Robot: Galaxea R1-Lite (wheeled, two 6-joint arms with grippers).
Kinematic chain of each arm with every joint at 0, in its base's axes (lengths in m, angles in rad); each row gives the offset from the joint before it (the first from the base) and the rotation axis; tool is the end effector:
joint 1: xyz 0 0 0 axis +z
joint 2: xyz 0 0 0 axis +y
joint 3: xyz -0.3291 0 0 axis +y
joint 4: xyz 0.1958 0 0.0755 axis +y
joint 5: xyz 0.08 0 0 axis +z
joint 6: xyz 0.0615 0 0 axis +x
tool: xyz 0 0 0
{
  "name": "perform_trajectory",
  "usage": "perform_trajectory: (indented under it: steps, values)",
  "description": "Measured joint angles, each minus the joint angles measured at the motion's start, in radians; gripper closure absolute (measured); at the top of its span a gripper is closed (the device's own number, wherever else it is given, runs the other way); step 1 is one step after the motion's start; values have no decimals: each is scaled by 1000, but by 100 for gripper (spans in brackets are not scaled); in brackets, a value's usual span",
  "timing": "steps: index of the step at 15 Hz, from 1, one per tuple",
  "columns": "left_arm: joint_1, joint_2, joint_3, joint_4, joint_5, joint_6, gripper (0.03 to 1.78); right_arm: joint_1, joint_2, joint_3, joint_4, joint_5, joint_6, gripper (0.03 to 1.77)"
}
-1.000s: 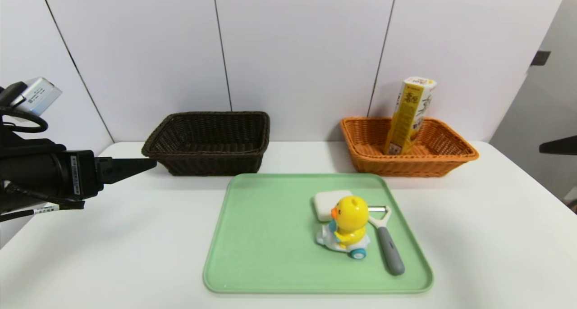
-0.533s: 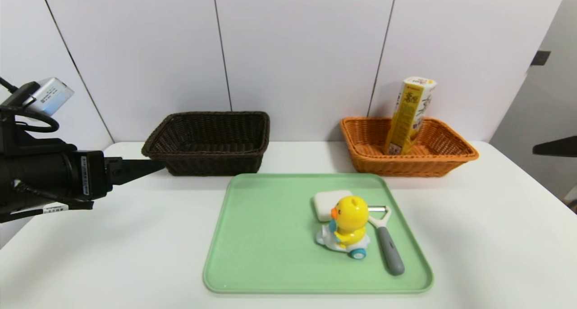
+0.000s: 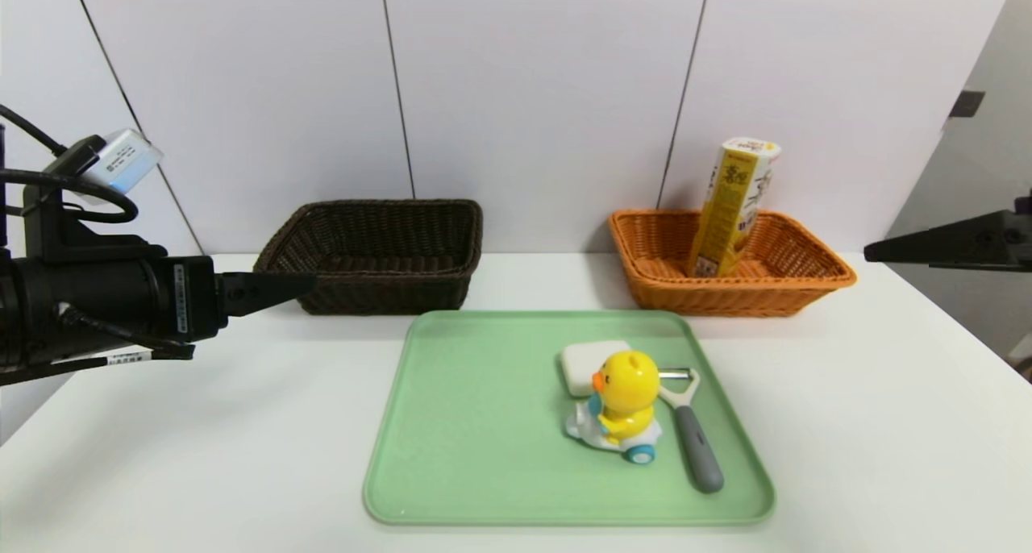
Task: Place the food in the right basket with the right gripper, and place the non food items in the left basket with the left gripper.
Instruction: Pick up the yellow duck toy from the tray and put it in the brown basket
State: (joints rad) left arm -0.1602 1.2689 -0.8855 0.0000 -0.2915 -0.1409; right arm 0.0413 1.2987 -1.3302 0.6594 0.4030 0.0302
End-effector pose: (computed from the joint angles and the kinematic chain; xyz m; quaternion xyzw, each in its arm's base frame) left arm 0.2349 -0.0559 0.2590 -0.0798 0.2051 -0.2059 0.9535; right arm 0.2142 0.0330 0.3184 0.0695 0.3069 0.2049 0.9268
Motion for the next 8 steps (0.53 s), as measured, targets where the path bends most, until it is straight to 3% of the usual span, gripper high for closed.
perform_trajectory:
  steps: [4,8]
  values:
    - [-41,7,-10,0,0,-13,12,146,37,-33,-36,-21,-8,11]
    - [-173,48,-55,0,7,-27,12,183,64,-34,-47,-59,-12,11]
